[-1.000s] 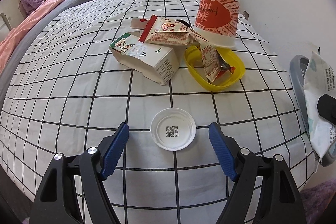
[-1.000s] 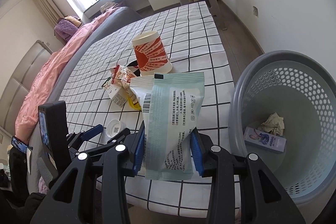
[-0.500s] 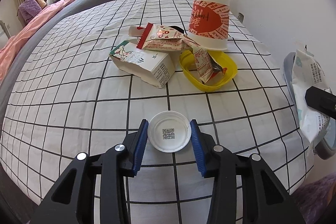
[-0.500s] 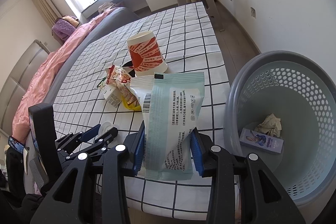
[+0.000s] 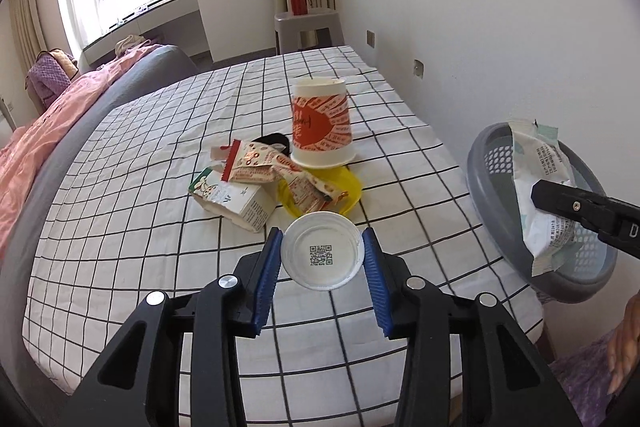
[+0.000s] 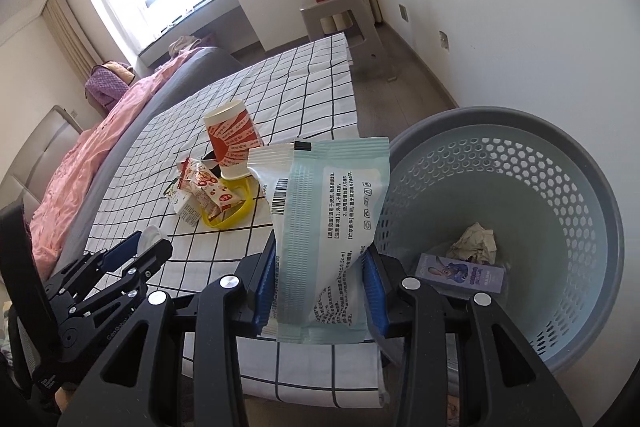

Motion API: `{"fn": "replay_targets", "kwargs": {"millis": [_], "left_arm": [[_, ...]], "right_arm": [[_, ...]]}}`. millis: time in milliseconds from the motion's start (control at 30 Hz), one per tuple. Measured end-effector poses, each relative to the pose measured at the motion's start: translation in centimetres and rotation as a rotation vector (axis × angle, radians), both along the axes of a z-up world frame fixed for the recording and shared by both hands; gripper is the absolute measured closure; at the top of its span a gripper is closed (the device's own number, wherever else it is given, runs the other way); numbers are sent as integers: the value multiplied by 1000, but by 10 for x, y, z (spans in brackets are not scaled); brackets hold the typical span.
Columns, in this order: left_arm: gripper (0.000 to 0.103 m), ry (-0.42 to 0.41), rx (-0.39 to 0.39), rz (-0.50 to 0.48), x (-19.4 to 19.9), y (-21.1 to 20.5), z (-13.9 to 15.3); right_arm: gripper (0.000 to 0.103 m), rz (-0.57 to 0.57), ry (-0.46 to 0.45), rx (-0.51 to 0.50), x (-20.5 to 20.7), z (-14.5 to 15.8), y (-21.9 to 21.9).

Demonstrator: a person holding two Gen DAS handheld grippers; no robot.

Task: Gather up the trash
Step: 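Carry wrapper and cap over the wastebasket and open both tools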

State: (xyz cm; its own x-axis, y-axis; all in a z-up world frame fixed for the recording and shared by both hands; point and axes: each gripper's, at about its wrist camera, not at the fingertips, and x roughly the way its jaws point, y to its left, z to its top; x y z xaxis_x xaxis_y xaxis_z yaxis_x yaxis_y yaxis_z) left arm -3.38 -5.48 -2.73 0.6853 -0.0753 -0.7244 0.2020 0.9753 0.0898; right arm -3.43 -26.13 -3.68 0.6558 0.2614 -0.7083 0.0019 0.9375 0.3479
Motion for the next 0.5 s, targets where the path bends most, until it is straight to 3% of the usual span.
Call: {"fn": "replay_targets", "kwargs": {"millis": [300,500], "left_arm": [[64,-43,-7,-100,-4,-64,21],[64,-42,-12,-160,0,-103,19]], "right_arm": [[65,-90,-20,-4,-22,0,-53],[65,-139,-27,-13,-31,-1,-80]]}}
